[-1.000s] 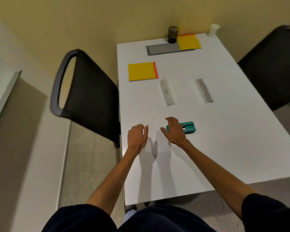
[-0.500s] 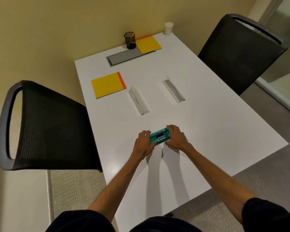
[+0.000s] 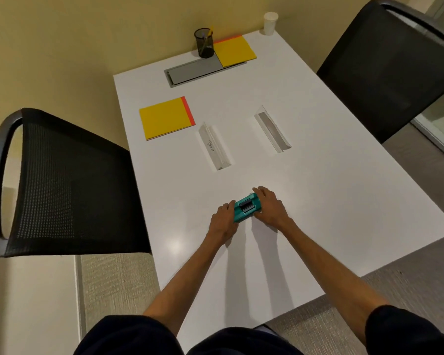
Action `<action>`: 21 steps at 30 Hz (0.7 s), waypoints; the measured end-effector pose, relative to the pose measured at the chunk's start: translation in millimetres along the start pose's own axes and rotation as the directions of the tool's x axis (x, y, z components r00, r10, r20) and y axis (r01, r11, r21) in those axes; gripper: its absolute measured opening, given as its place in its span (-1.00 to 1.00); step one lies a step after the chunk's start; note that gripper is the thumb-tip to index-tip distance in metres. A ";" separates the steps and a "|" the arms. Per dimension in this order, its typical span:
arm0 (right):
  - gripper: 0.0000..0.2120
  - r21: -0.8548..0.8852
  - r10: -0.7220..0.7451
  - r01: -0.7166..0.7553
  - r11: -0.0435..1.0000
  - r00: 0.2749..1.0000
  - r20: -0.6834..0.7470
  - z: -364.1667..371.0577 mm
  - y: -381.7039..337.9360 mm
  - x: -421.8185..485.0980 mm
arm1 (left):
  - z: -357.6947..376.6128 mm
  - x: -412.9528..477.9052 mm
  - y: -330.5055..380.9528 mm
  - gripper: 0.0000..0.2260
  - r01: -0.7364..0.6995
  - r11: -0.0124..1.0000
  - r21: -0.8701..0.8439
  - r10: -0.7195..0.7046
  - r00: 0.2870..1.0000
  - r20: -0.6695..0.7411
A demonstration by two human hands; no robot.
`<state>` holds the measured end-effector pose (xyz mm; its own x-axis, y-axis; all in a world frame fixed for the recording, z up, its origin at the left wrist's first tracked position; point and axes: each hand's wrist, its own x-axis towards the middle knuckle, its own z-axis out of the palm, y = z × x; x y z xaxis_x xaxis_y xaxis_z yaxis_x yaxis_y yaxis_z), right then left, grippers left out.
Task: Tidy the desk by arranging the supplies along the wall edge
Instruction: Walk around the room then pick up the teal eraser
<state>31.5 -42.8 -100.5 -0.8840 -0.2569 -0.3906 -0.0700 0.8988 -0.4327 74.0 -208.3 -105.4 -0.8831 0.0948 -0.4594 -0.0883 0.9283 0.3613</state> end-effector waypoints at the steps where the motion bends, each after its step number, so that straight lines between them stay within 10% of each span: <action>1: -0.28 -0.007 -0.007 0.007 1.000 1.000 0.001 0.6 0.1 1.6 | 1.7 -1.0 -0.2 -0.39 0.005 1.000 -0.001 -0.005 1.000 -0.005; 21: -0.31 -0.021 -0.269 0.275 0.961 0.951 0.151 46.1 -119.7 -27.2 | -24.4 -122.3 -108.8 -0.51 0.180 0.973 -0.144 -0.199 0.971 -0.132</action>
<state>85.2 -159.8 -75.6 -0.7522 -0.5399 -0.3777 -0.3206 0.8007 -0.5061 180.3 -329.7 -68.7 -0.9008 -0.1401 -0.4111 -0.3111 0.8685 0.3859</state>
